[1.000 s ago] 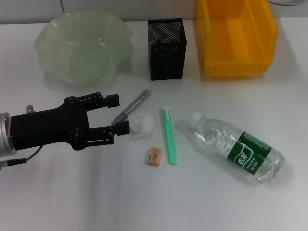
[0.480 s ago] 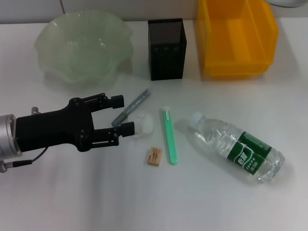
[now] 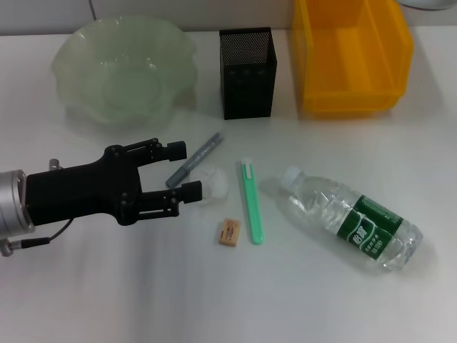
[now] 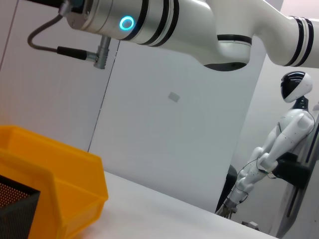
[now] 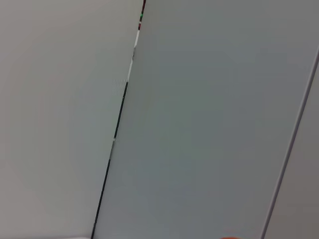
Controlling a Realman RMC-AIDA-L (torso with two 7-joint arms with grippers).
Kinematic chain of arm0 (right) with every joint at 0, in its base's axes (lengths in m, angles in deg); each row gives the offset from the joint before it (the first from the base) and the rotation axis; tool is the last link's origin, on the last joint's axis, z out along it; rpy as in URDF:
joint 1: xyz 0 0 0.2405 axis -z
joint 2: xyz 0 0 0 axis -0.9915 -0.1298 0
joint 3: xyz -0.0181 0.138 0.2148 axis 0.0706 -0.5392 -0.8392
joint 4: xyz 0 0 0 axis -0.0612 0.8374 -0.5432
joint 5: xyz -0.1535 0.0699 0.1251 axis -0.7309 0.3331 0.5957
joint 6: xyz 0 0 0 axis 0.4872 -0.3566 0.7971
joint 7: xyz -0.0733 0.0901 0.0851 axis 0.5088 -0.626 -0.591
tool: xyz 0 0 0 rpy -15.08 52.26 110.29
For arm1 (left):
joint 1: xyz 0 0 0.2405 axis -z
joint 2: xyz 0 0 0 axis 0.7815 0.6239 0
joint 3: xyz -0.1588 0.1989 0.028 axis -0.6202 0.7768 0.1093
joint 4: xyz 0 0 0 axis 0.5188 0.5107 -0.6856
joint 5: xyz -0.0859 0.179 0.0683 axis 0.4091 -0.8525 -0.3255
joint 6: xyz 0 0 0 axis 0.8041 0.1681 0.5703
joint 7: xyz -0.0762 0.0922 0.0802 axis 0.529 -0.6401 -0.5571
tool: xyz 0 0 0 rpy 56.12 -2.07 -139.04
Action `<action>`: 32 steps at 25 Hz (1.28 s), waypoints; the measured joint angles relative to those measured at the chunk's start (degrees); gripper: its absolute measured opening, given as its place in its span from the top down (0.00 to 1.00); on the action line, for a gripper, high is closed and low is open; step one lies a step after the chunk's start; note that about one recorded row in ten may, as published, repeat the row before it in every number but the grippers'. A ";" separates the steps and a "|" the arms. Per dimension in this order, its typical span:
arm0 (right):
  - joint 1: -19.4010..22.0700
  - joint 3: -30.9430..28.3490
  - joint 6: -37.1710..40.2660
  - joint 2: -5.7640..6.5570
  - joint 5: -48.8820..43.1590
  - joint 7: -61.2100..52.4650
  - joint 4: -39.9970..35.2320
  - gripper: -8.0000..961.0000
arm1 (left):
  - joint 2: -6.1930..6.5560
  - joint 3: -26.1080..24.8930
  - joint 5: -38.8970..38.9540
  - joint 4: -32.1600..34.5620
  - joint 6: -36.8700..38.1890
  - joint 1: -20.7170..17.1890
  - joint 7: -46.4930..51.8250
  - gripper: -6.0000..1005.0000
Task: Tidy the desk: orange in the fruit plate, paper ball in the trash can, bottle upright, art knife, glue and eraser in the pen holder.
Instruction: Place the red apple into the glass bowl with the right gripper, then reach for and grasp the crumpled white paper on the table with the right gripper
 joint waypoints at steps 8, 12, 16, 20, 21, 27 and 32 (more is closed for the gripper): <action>0.25 0.71 1.42 0.00 10.48 9.80 1.58 0.73 | -0.03 0.00 -0.02 0.08 0.00 0.08 -0.44 0.19; 0.27 0.74 1.57 0.00 10.66 9.85 1.60 0.56 | 0.04 0.00 -0.04 -0.10 0.00 0.16 -0.47 0.19; 0.28 0.47 1.52 0.00 10.70 9.88 1.57 0.46 | 0.06 0.01 -0.04 -0.02 0.00 0.18 -0.49 0.19; 0.33 0.25 1.51 0.00 10.70 9.89 1.55 0.38 | 0.02 0.01 -0.04 0.11 0.00 0.18 -0.49 0.19; 0.48 0.21 1.54 0.00 10.70 9.90 1.51 0.36 | 0.01 0.01 -0.04 0.11 0.00 0.18 -0.49 0.19; 1.00 0.14 1.60 0.00 10.77 9.92 1.06 0.30 | -0.02 0.00 -0.04 0.11 0.00 0.18 -0.49 0.19; 4.99 0.10 2.86 0.00 14.62 9.93 -3.29 0.30 | -0.03 -0.03 -0.03 -0.10 0.01 0.18 -0.49 0.19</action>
